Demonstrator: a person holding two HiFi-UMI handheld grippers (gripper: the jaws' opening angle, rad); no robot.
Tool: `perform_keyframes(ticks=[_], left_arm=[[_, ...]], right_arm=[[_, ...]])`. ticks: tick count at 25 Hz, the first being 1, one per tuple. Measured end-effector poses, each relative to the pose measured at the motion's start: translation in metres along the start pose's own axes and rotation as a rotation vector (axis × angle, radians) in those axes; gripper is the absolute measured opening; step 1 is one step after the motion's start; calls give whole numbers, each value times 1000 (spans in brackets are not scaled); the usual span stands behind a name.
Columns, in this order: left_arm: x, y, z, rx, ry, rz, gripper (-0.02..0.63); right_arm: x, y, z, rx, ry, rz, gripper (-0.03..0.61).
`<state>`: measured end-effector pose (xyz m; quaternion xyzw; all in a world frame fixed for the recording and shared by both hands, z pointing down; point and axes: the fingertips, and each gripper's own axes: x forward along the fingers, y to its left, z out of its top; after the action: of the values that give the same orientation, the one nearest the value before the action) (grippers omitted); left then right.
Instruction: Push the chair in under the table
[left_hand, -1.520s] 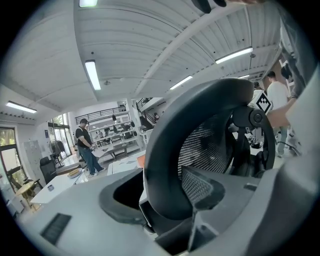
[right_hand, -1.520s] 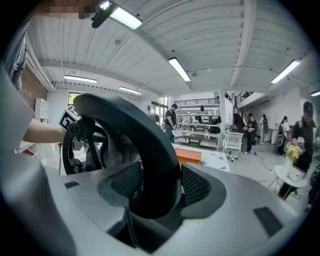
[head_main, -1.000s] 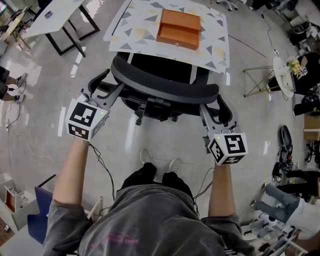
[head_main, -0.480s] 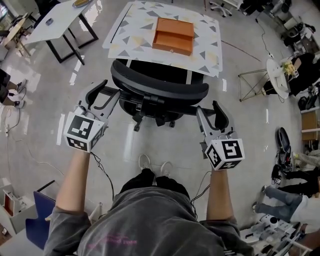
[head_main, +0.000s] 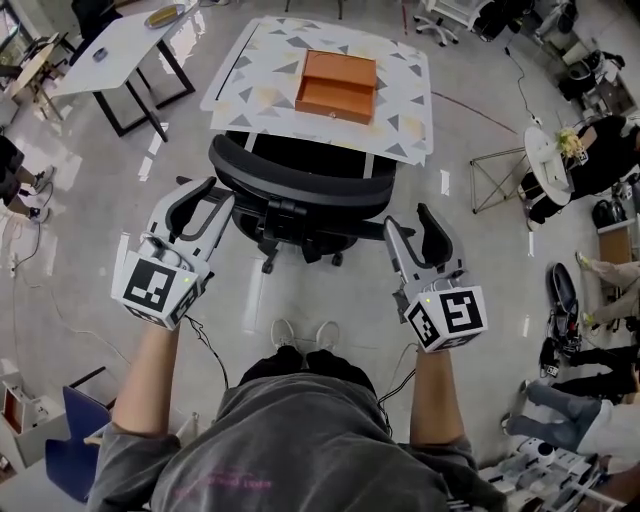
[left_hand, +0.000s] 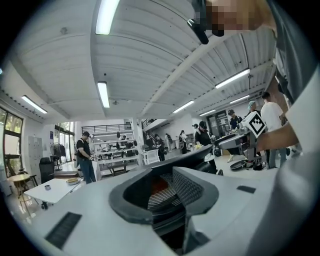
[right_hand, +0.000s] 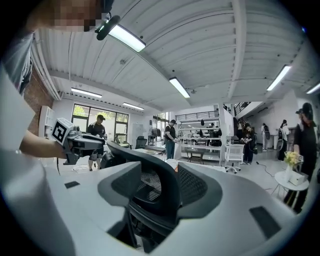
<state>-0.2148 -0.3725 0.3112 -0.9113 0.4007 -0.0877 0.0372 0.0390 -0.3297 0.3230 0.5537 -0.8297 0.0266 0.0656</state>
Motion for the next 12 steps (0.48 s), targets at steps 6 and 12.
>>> perform_keyframes(ticks=[6,12], left_arm=[[1,-18,16,-9,-24,29,104],[7,-39,24,-22,-30,42,77]], right_arm=[[-11,-8,17,-20,-36,45,225],[-21,-18,26,-6,-68,67,186]])
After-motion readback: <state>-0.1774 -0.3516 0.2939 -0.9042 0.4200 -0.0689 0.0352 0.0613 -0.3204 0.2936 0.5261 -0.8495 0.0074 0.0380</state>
